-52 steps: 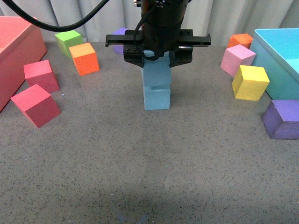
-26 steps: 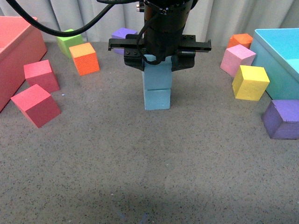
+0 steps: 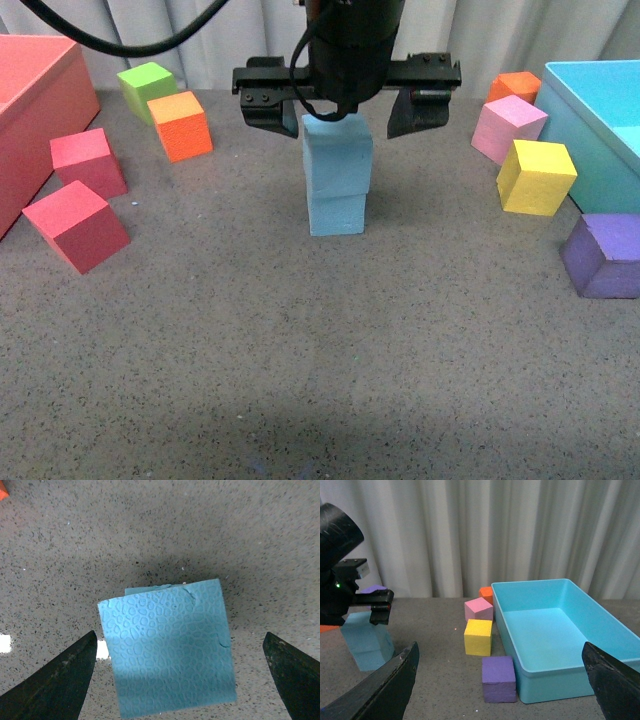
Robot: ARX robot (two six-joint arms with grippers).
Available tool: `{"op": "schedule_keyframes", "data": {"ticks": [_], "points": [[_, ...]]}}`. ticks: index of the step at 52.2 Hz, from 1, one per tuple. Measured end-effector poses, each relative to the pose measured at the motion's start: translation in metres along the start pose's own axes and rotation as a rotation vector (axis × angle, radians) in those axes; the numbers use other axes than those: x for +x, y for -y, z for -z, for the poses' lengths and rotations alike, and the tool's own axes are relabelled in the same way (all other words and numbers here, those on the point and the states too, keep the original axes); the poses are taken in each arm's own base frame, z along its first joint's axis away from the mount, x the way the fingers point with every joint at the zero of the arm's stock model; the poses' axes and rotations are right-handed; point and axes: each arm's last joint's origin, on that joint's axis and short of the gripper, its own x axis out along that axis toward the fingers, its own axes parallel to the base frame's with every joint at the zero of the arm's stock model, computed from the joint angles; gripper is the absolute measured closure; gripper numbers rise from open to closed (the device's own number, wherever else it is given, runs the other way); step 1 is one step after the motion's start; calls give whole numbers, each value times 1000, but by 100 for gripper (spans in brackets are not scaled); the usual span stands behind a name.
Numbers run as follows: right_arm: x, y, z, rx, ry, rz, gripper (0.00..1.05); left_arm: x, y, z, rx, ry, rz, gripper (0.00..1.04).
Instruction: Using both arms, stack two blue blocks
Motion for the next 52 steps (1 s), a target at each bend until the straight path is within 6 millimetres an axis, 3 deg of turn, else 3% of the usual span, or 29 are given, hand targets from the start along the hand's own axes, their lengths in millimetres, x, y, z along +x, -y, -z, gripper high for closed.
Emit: {"op": "schedule_keyframes", "data": {"ticks": [10, 15, 22, 26, 29, 33, 37, 52], "points": [[0, 0, 0, 0, 0, 0, 10, -28, -14, -11, -29, 67, 24, 7], [0, 0, 0, 0, 0, -1, 10, -28, -28, -7, 13, 346, -29, 20], [0, 0, 0, 0, 0, 1, 10, -35, -80, 30, 65, 675, 3, 43], [0, 0, 0, 0, 0, 2, 10, -54, -110, 45, 25, 870, 30, 56], [0, 0, 0, 0, 0, 1, 10, -71, -129, 54, 8, 945, 34, 65], [0, 0, 0, 0, 0, -1, 10, -94, -163, 79, 6, 985, 19, 84], [0, 0, 0, 0, 0, 0, 10, -99, -179, 100, 21, 956, 15, 99], [0, 0, 0, 0, 0, 0, 10, -115, -213, 148, 42, 938, 20, 101]]}}
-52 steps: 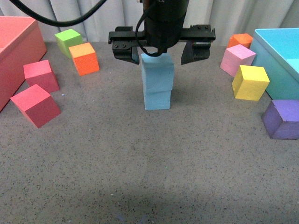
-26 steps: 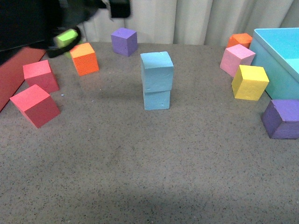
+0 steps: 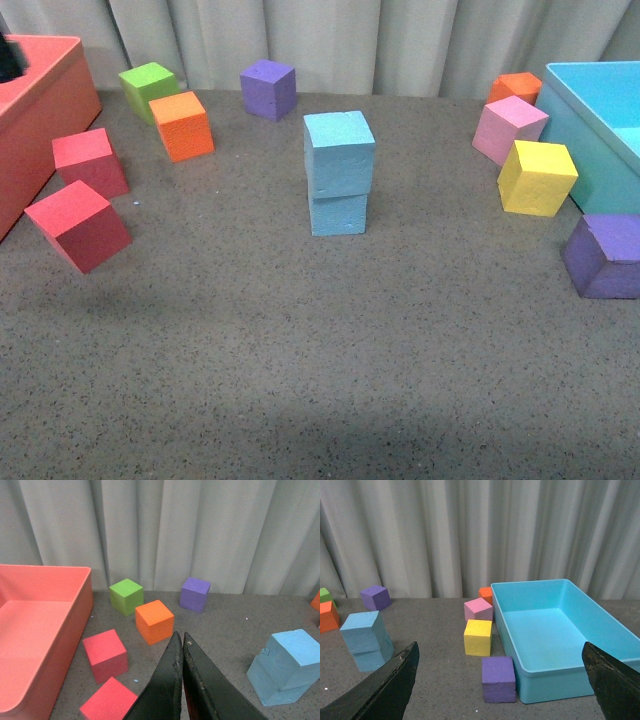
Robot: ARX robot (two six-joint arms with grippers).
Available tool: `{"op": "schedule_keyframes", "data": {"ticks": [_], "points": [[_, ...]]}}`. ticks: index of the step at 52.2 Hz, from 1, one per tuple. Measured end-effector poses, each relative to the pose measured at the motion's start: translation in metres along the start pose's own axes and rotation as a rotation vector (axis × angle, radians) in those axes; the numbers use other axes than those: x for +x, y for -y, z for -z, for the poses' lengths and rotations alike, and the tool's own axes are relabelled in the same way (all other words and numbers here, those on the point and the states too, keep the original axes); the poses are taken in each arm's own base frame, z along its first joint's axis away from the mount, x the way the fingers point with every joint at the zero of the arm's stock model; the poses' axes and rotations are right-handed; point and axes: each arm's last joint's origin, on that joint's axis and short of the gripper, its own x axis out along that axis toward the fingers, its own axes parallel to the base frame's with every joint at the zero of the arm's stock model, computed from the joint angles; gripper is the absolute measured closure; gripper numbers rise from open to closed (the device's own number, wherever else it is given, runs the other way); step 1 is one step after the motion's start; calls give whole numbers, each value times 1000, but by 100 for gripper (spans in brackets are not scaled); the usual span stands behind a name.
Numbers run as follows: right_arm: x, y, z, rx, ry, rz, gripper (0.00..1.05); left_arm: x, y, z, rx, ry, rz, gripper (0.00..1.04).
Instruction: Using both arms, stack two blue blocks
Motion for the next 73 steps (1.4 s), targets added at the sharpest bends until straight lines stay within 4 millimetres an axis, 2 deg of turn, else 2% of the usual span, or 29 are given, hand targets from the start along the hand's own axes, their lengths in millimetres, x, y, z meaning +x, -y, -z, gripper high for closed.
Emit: {"op": "schedule_keyframes", "data": {"ticks": [14, 27, 33, 52, 53, 73], "points": [[0, 0, 0, 0, 0, 0, 10, -36, -19, 0, 0, 1, -8, 101], [0, 0, 0, 0, 0, 0, 10, -63, -29, 0, 0, -2, -10, 101], [0, 0, 0, 0, 0, 0, 10, -74, -40, 0, 0, -1, -10, 101], [0, 0, 0, 0, 0, 0, 10, -99, -41, -8, 0, 23, -10, 101], [0, 0, 0, 0, 0, 0, 10, -110, -41, -11, -1, 33, -10, 101], [0, 0, 0, 0, 0, 0, 10, -121, -40, -11, 0, 36, -10, 101]]}}
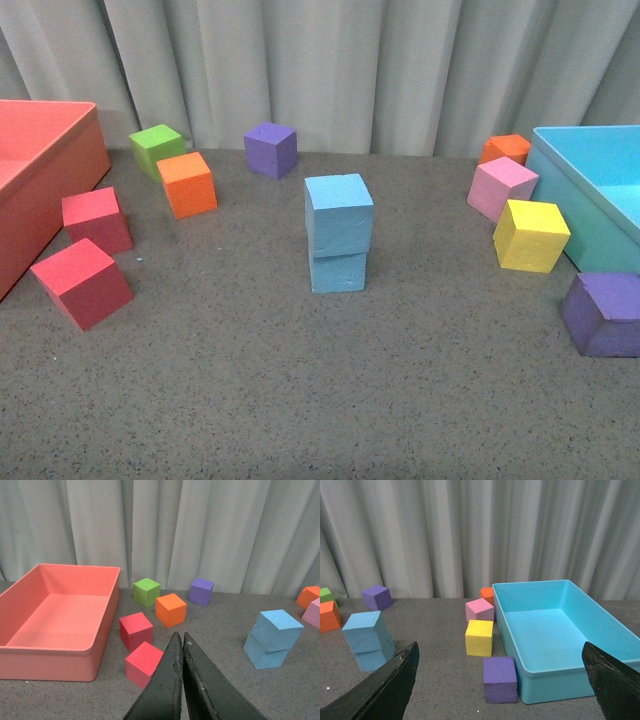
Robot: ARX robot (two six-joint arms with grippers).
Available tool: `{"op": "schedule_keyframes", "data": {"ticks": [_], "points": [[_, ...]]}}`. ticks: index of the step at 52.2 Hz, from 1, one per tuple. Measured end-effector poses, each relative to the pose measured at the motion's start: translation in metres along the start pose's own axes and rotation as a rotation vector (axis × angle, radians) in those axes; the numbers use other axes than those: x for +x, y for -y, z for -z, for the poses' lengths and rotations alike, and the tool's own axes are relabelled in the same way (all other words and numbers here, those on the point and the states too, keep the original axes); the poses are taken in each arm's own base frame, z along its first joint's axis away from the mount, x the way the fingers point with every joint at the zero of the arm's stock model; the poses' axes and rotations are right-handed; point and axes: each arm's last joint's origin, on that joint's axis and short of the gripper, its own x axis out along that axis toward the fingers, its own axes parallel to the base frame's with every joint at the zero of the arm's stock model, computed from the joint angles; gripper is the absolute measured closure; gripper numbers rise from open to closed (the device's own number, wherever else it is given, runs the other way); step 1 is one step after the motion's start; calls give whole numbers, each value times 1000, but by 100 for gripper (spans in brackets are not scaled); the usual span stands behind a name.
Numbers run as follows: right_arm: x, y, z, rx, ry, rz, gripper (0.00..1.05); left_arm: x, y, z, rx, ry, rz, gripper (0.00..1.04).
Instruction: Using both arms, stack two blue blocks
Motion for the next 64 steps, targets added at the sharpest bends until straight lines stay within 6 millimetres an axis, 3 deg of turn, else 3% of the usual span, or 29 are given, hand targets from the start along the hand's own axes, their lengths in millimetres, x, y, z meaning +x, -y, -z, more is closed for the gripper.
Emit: {"op": "schedule_keyframes", "data": {"ticks": [26, 30, 46, 49, 64], "points": [[0, 0, 0, 0, 0, 0, 10, -16, 0, 3, -1, -7, 1, 101], [0, 0, 0, 0, 0, 0, 10, -16, 0, 3, 0, -7, 1, 89], [0, 0, 0, 0, 0, 0, 10, -16, 0, 3, 0, -6, 1, 16], [0, 0, 0, 0, 0, 0, 10, -16, 0, 3, 0, -6, 1, 7], [0, 0, 0, 0, 0, 0, 10, -16, 0, 3, 2, -6, 1, 7]]}}
